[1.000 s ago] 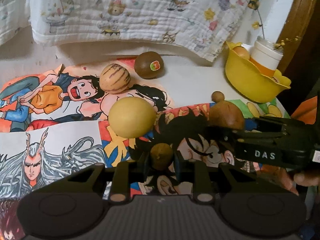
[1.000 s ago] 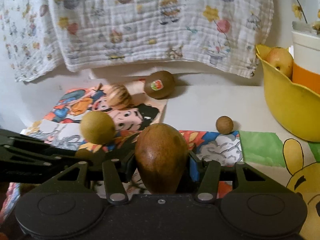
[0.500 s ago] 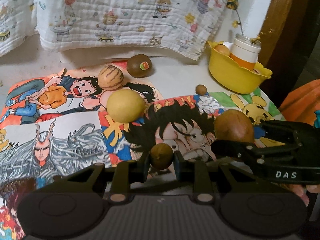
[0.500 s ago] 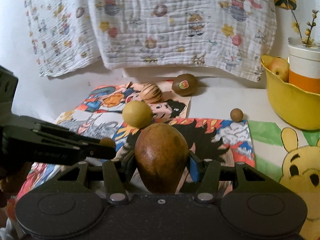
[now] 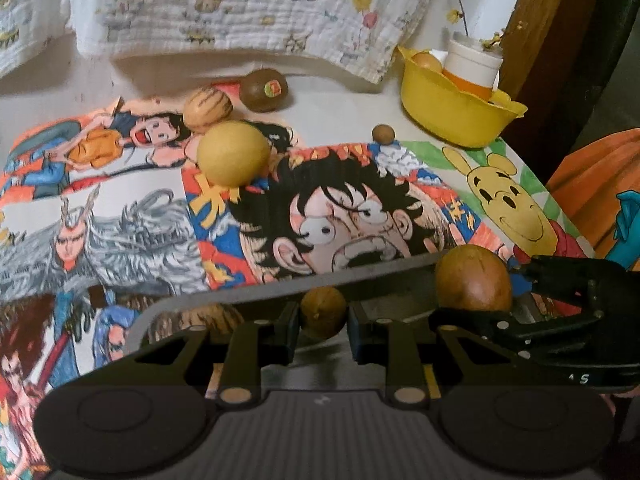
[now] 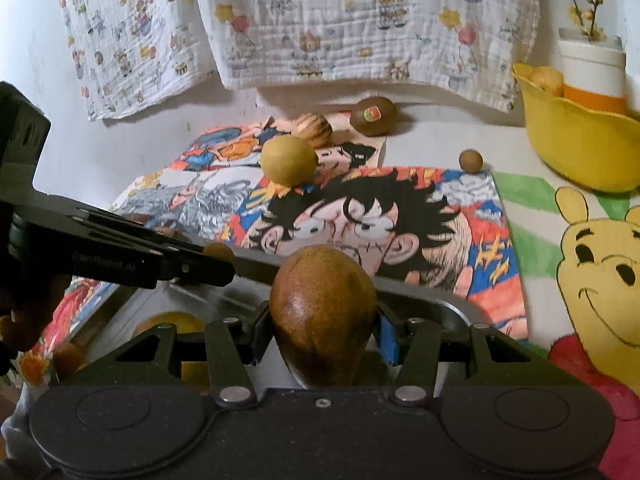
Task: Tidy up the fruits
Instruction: 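Carry the small brown fruit in the left tool while the right tool carries its fruit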
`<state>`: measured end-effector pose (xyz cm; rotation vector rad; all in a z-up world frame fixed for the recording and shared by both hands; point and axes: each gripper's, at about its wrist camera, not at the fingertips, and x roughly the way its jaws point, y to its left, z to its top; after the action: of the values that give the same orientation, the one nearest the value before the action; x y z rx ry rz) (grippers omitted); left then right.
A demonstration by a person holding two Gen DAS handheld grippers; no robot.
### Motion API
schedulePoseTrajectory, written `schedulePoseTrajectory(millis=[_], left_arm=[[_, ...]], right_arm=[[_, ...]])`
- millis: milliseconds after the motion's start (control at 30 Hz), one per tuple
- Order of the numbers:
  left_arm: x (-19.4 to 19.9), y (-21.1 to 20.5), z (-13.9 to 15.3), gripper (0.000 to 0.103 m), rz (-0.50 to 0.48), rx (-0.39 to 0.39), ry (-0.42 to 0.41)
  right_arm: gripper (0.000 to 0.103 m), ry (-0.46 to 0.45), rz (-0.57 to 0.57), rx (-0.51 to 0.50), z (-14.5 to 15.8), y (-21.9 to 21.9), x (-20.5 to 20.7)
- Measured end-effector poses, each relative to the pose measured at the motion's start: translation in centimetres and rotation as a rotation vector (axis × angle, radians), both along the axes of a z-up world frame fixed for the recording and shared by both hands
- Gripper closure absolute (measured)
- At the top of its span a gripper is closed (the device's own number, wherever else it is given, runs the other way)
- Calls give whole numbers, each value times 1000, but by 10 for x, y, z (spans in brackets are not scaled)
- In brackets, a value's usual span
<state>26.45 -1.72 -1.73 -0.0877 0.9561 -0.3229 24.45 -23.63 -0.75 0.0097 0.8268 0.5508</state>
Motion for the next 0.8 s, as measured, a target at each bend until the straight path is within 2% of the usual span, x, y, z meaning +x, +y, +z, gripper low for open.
schedulePoseTrajectory(millis=[267,567,800], left_arm=[[0,3,-10,75,27,-13,45],[-1,4,-9,75,31,-8,54],[-3,4,-7,67,37,-11,56]], right_arm=[[49,-2,9,-15,-6,0,-7],[48,-34,31,-63,-7,7,-11],[47,-34,28,-55,-7,6,-12]])
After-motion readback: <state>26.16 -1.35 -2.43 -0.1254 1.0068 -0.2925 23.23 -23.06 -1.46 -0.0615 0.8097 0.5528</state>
